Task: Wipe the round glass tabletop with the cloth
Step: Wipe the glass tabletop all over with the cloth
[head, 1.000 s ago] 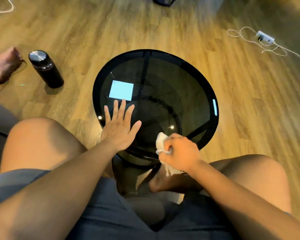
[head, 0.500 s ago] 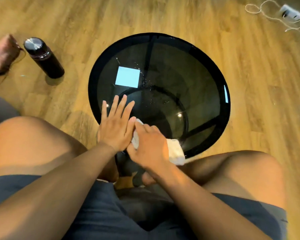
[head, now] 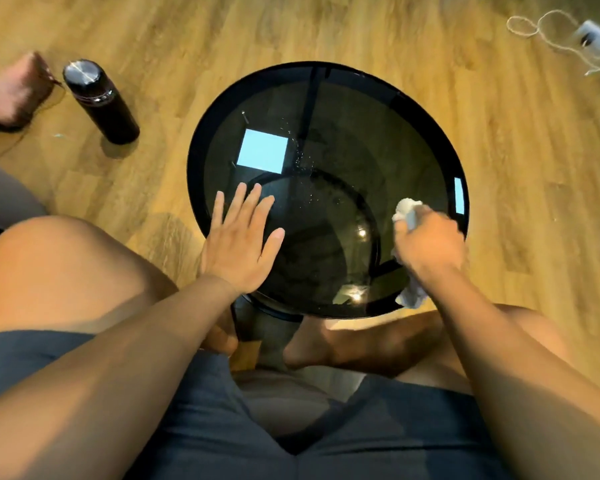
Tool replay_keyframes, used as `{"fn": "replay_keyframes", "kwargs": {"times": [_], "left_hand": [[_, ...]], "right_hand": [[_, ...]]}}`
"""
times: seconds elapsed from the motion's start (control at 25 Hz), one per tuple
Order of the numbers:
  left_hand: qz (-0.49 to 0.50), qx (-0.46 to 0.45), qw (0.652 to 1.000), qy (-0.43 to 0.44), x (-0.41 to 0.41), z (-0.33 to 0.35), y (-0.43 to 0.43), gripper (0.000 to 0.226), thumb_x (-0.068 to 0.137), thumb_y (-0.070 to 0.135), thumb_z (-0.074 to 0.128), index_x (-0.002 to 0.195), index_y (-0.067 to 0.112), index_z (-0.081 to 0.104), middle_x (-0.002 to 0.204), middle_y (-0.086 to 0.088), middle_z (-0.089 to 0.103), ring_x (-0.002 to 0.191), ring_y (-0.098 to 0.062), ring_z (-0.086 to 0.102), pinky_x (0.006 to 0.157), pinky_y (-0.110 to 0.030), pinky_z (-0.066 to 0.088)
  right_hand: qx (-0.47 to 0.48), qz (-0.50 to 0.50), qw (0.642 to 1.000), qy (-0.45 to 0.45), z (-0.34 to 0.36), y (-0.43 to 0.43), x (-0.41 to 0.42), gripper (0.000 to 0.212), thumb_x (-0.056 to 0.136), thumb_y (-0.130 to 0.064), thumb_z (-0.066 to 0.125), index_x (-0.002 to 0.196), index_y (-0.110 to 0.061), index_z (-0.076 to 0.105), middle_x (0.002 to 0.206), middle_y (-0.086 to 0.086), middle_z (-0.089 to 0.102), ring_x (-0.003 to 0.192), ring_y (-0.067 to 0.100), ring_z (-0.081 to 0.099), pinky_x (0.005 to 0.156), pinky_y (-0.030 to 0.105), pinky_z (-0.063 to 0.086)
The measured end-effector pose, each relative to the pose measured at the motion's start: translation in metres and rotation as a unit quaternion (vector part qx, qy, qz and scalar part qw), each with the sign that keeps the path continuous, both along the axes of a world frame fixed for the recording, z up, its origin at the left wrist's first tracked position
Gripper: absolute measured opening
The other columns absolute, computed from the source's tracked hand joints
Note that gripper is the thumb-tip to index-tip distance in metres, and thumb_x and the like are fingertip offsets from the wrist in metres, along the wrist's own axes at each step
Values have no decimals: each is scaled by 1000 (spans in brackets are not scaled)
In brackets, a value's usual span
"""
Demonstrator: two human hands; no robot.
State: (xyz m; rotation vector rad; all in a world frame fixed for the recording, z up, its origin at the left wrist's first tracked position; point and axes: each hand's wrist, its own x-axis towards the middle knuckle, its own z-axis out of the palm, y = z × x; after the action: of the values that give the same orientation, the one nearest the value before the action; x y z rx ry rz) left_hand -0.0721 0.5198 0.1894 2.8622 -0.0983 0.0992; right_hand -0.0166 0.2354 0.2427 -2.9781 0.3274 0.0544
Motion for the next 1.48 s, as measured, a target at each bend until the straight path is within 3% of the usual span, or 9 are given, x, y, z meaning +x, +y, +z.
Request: {"fn": "replay_keyframes", "kwargs": {"times": [0.32, 0.52, 0.68, 0.88, 0.96, 1.04, 1.16, 1.32, 1.48], "left_hand": [[-22, -65, 998, -4, -5, 8, 0, 60, 100, 44, 24, 147, 10, 38, 160, -13, 32, 153, -28, 14, 124, -54, 1], [23, -132, 990, -41, -22, 28, -10, 44, 97, 31, 54, 137, 14, 49, 154, -8, 42, 152, -30, 18, 120, -51, -3], [49, -305, 950, 37, -46, 50, -26, 18, 95, 24, 60, 112, 20, 64, 113, 5, 65, 117, -19, 58, 97, -23, 38], [56, -487, 847, 205, -64, 79, -57, 19, 96, 33, 61, 114, 27, 65, 104, 10, 69, 99, -6, 66, 84, -18, 50], [54, -588, 765, 255, -67, 84, -54, 23, 95, 41, 61, 114, 28, 66, 104, 11, 72, 97, -3, 68, 80, -16, 53], [73, -628, 722, 280, -67, 84, -48, 26, 93, 41, 65, 111, 23, 68, 104, 3, 75, 98, -13, 72, 89, -32, 58], [116, -554, 794, 222, -56, 84, -46, 15, 90, 32, 71, 101, 22, 68, 99, 0, 75, 93, -18, 72, 89, -45, 59], [104, -598, 766, 215, -45, 88, -46, 10, 93, 33, 67, 97, 25, 64, 99, -2, 72, 90, -19, 72, 73, -32, 58], [106, -605, 753, 237, -41, 84, -40, 15, 96, 34, 61, 99, 19, 63, 105, -9, 68, 98, -27, 68, 83, -45, 56]], "right_hand": [[60, 306, 949, 47, 0, 121, -97, 48, 91, -47, 50, 135, -30, 50, 115, 4, 59, 100, 27, 60, 73, 38, 49], [10, 114, 990, 85, 13, -3, -61, 35, 86, -36, 54, 121, -33, 59, 111, 5, 54, 98, 31, 60, 75, 39, 52], [157, -72, 984, 35, 28, -36, -49, 35, 88, -35, 61, 121, -24, 62, 113, 8, 62, 106, 32, 61, 80, 35, 49], [697, -124, 702, 78, 43, 30, -75, 28, 91, -28, 62, 114, -11, 64, 114, 14, 63, 101, 23, 63, 87, 38, 50], [801, -128, 558, 178, 44, 54, -91, 47, 91, -36, 56, 126, -4, 61, 126, 18, 61, 117, 30, 58, 103, 46, 44], [830, -103, 497, 233, 45, 66, -98, 59, 94, -53, 45, 131, -10, 60, 133, 18, 60, 124, 35, 56, 104, 51, 43], [782, -49, 582, 219, 45, 72, -98, 67, 87, -68, 47, 125, -16, 66, 128, 13, 65, 119, 30, 61, 100, 46, 47], [626, -82, 760, 153, 39, 60, -97, 38, 86, -39, 70, 116, -16, 67, 105, 6, 75, 93, 21, 73, 82, 38, 57], [676, -194, 700, 123, 35, 42, -94, 36, 96, -37, 53, 118, -12, 66, 106, 10, 74, 95, 25, 71, 83, 38, 54]]}}
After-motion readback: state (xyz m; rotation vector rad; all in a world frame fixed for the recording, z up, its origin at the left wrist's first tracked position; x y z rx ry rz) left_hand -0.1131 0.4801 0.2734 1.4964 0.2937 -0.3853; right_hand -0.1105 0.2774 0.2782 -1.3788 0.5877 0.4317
